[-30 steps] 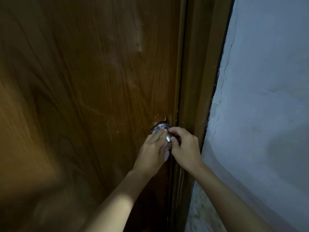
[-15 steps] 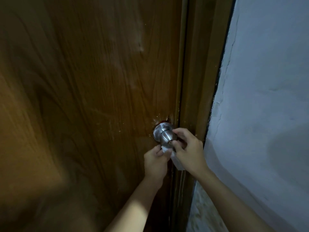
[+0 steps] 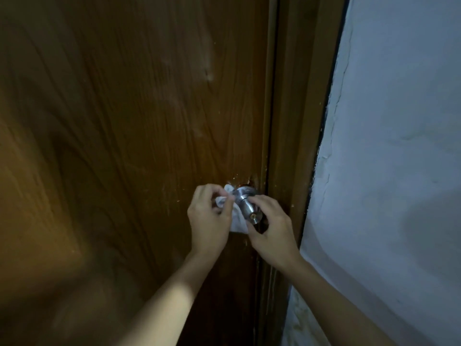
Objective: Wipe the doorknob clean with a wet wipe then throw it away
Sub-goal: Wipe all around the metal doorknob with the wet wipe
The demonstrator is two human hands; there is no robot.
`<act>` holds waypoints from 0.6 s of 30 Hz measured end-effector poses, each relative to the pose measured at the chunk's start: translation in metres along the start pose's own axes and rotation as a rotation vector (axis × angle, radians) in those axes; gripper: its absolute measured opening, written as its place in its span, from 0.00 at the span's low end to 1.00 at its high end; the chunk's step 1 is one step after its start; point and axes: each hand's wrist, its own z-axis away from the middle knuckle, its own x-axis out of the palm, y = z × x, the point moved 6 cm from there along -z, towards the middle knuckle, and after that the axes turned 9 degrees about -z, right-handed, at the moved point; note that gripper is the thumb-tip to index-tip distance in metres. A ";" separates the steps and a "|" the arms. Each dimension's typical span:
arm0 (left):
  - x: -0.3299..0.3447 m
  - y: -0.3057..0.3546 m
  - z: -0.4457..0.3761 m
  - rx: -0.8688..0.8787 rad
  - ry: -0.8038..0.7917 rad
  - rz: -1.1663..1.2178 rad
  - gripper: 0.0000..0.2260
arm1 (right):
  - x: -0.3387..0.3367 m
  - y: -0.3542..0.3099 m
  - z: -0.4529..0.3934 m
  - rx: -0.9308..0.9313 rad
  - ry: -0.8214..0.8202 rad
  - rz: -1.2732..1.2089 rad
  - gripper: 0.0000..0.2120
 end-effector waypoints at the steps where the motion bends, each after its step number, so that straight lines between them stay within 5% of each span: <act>1: 0.002 0.003 -0.004 0.087 -0.020 -0.074 0.05 | 0.001 0.001 -0.001 0.013 -0.002 0.011 0.21; 9: 0.034 -0.015 0.018 0.607 -0.379 -0.601 0.24 | 0.000 0.004 -0.001 -0.033 0.038 0.007 0.19; 18: 0.043 -0.062 0.036 0.780 -0.677 -1.269 0.43 | 0.006 0.005 -0.006 -0.043 -0.008 0.032 0.19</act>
